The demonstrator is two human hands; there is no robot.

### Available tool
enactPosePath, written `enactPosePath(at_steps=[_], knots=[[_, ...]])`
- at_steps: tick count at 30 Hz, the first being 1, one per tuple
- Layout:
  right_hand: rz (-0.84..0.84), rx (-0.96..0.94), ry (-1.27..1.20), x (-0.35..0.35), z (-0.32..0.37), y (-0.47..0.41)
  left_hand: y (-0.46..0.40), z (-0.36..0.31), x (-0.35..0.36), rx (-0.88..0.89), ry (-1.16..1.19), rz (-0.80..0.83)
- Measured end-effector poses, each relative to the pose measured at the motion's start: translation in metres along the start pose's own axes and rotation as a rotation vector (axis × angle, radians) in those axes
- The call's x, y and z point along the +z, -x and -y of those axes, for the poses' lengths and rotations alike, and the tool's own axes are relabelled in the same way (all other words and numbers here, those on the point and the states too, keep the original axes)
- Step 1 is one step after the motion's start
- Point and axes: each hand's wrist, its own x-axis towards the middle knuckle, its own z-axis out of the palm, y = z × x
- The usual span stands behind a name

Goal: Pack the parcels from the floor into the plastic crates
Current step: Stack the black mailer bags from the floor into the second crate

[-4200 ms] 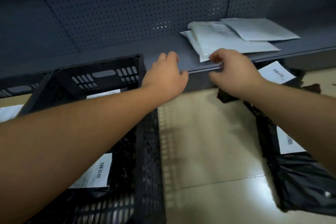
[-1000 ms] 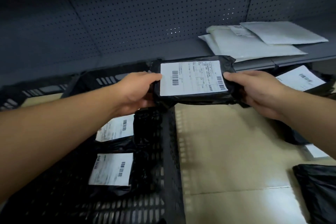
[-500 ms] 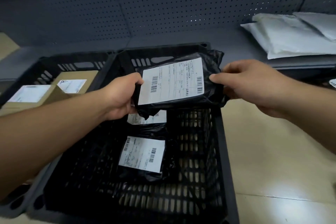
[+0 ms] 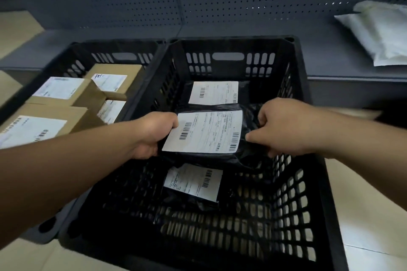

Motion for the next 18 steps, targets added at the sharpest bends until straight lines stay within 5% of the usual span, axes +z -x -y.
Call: enactPosePath(at_steps=[18], knots=[[0.465,0.166,-0.039,0.068,0.028,-0.037,-0.007,0.032,0.006,-0.184,-0.469,0.08]])
